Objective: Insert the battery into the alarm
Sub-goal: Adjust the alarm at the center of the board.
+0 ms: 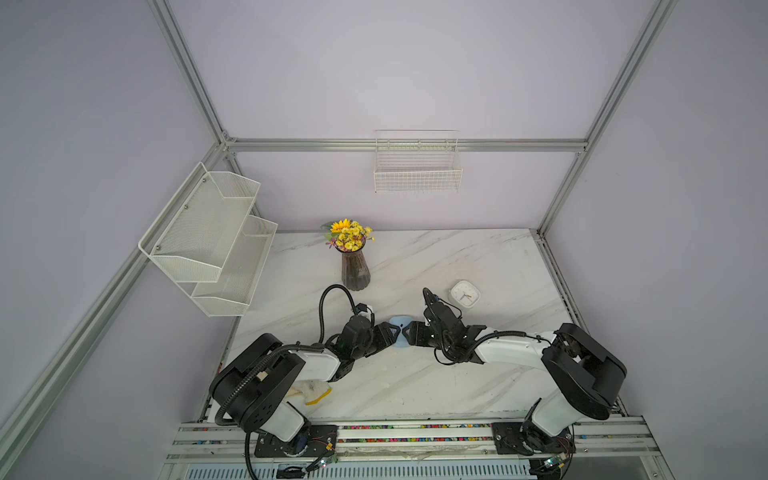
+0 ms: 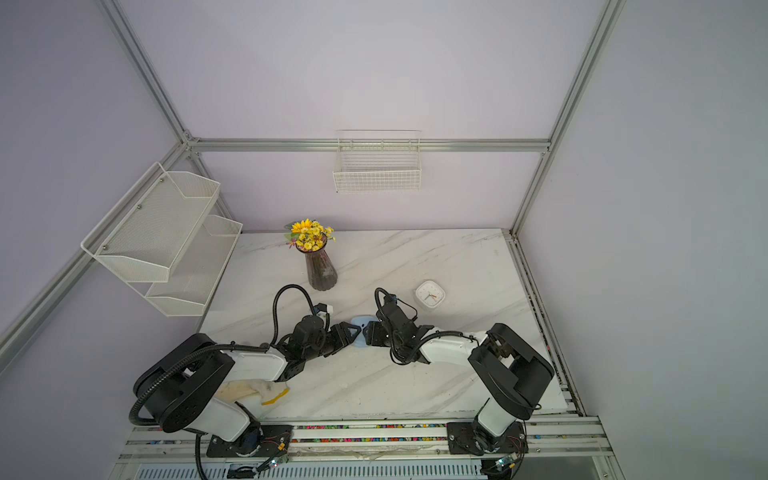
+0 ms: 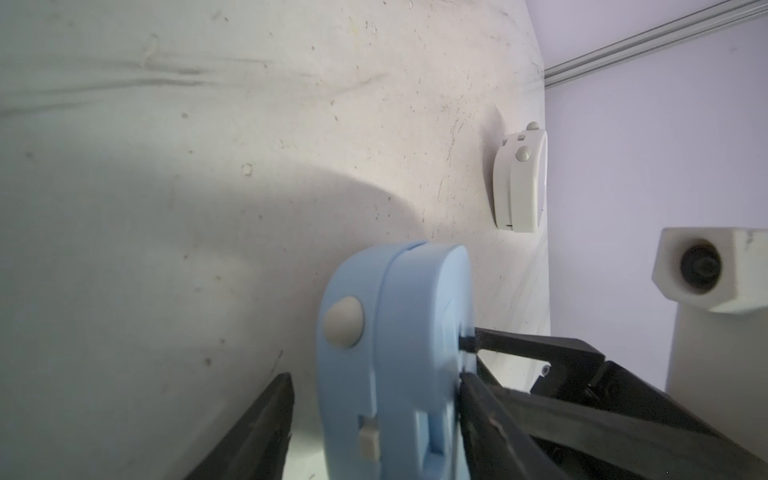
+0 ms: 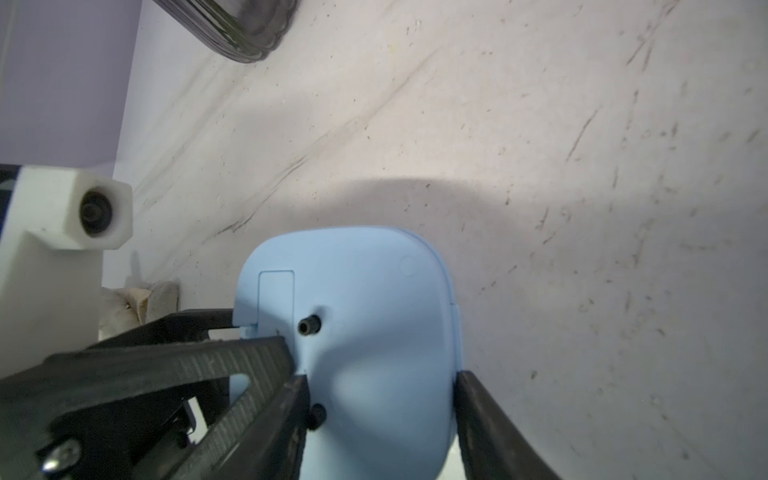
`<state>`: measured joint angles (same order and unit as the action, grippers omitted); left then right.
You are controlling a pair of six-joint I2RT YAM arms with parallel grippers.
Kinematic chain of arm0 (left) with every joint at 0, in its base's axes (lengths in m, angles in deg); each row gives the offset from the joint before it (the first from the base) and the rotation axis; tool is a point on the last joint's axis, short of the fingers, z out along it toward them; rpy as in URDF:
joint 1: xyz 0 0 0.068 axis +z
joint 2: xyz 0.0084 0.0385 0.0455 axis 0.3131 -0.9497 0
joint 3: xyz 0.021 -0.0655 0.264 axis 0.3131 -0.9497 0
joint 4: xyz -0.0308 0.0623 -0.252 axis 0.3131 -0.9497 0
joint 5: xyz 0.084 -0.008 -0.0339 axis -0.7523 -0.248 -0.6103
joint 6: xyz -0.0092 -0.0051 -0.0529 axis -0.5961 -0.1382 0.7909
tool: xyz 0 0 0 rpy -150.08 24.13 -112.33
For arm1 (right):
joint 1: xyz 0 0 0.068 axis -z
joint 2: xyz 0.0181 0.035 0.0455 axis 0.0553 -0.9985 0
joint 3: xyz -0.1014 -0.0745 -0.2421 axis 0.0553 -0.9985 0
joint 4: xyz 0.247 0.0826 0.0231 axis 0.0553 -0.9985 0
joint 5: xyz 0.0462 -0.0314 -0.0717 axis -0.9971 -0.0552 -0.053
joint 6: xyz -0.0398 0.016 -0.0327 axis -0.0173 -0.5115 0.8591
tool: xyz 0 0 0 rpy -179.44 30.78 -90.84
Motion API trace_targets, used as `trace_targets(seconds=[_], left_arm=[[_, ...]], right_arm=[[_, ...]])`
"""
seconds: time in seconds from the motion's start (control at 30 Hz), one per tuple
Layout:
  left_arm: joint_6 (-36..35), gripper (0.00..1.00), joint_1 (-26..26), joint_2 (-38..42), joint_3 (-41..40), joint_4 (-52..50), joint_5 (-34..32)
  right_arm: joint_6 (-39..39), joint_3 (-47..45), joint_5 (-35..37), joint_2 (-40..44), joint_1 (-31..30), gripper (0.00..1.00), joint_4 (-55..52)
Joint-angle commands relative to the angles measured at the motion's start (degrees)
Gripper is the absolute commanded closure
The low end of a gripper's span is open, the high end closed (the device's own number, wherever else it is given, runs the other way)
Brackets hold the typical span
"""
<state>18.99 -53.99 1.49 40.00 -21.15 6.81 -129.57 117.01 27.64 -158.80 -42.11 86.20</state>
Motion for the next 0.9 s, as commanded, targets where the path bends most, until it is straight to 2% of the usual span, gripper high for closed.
trace_targets(seconds=[0.0,0.13,0.3,0.47,0.53,0.63,0.7,0.87], left_arm=[[1.4,0.43,0.1,-0.9,-0.2,4.8,2.0],[2.1,0.53,-0.4,0.4,-0.8,6.9,1.1],[2.2,0.60,-0.9,3.3,-0.7,7.0,0.0],[0.9,0.68,-1.1,6.5,-1.5,6.1,-1.3],[-2.2,0.71,-1.0,8.5,-1.3,4.0,-2.0],[-6.1,0.76,-1.2,12.2,0.9,-5.6,-5.1],[-9.7,0.77,-1.4,14.8,3.7,-16.1,-8.8],[-18.3,0.82,-4.2,19.6,13.0,-39.5,-24.1]], right_arm=[[-2.9,-2.6,-4.3,-0.2,0.4,0.44,0.2],[-4.3,-4.1,-7.2,-0.3,1.3,0.44,3.1],[-6.1,-5.9,-11.0,-0.2,2.5,0.44,7.1],[-6.0,-6.1,-11.0,1.3,2.6,0.41,7.5],[-5.7,-6.4,-10.2,2.5,2.6,0.38,7.4],[-5.9,-6.6,-8.3,5.0,2.7,0.17,6.2],[-5.5,-6.7,-6.5,7.4,2.7,0.09,4.5],[-4.0,-6.6,-0.6,17.1,2.7,0.05,-1.2]])
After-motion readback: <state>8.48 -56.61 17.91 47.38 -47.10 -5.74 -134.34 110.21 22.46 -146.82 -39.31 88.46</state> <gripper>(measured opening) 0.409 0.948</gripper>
